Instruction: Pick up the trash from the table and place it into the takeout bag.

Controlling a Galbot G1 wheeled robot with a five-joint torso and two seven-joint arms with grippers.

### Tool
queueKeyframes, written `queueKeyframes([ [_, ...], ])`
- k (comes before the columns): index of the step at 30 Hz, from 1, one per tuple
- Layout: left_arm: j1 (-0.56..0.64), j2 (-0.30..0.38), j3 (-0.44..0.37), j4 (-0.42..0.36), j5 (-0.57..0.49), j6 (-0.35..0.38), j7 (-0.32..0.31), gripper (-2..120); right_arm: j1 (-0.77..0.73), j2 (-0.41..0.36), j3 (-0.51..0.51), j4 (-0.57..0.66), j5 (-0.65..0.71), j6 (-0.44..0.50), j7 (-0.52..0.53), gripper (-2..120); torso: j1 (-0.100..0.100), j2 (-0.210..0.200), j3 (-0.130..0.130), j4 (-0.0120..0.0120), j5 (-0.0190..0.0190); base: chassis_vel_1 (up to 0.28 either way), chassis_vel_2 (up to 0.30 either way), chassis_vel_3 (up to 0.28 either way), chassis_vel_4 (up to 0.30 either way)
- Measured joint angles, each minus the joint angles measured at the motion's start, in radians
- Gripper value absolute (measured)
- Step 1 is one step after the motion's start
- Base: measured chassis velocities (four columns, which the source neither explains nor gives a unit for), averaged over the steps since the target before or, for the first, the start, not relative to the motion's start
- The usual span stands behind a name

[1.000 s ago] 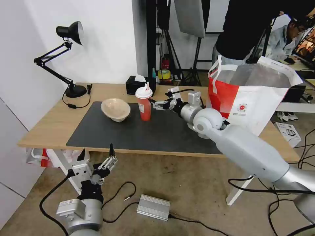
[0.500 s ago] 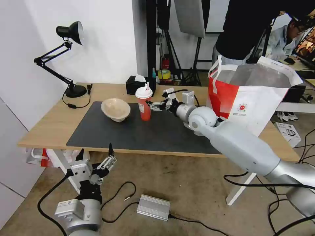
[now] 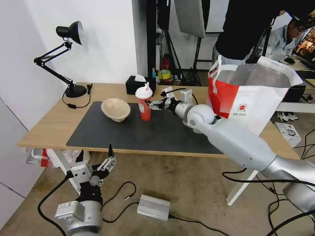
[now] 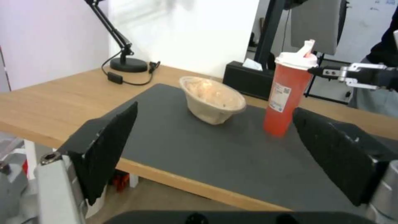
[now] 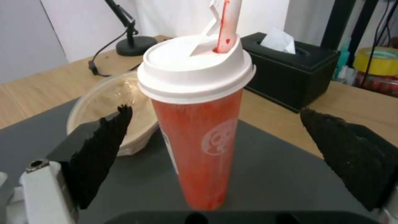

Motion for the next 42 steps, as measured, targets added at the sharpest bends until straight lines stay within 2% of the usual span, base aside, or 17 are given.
queueKeyframes([
  [14,0.006,-0.013,0.013,-0.001,0.01,-0.014,0.001,100,0.021,0.001,-0.026,-0.036,0.0,0.005,-0.023,100,0.0,0.0,0.0,-0.0001,0.0,0.0,0.0,0.0,0.0],
  [42,-0.006,-0.023,0.027,0.02,0.013,-0.02,0.002,100,0.042,0.087,-0.047,-0.198,-0.029,0.036,-0.085,100,0.0,0.0,0.0,-0.0001,0.0,0.0,0.0,0.0,0.0],
])
